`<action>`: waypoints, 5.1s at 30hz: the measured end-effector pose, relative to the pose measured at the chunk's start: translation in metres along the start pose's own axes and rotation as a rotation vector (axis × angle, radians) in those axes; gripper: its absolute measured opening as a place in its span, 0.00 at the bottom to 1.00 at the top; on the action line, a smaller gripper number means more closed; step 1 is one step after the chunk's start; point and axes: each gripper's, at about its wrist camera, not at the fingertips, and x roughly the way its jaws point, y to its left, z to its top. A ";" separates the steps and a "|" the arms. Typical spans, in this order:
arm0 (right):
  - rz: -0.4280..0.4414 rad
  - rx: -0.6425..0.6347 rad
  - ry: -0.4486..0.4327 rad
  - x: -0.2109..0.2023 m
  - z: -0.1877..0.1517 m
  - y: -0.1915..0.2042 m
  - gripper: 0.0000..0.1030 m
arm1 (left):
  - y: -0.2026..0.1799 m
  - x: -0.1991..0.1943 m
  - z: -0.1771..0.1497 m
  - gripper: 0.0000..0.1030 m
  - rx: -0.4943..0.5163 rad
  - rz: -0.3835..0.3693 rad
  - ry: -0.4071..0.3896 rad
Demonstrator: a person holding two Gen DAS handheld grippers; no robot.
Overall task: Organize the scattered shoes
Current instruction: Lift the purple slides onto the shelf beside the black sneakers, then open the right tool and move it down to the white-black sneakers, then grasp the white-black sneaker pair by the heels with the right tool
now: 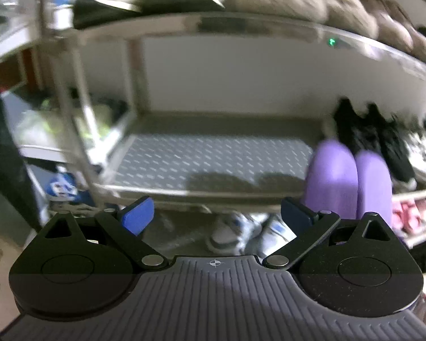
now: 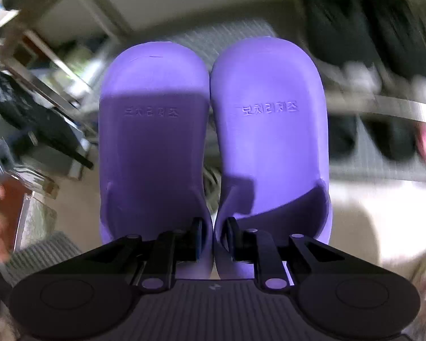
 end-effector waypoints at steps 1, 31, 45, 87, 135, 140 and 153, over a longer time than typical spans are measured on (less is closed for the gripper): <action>-0.024 -0.017 -0.028 0.004 0.019 0.001 0.17 | 0.006 -0.001 0.002 0.96 -0.019 0.008 -0.006; 0.073 -0.190 -0.224 0.081 0.041 -0.086 0.35 | -0.063 0.049 -0.002 0.96 0.104 0.032 0.049; -0.081 -0.124 -0.259 0.127 0.095 -0.105 0.33 | -0.060 0.054 -0.003 0.96 0.089 0.046 0.068; 0.292 0.068 -0.250 0.128 0.083 -0.073 0.32 | -0.020 0.045 -0.001 0.96 -0.007 0.149 0.064; -0.081 0.005 0.096 0.372 -0.049 0.005 0.20 | 0.056 0.039 0.003 0.95 -0.165 0.245 0.194; 0.023 -0.064 -0.035 0.269 -0.072 0.028 0.20 | 0.061 0.026 0.002 0.95 -0.180 0.307 0.127; 0.229 -0.067 -0.435 0.103 0.013 0.083 0.20 | 0.091 -0.049 0.012 0.95 -0.275 0.351 -0.251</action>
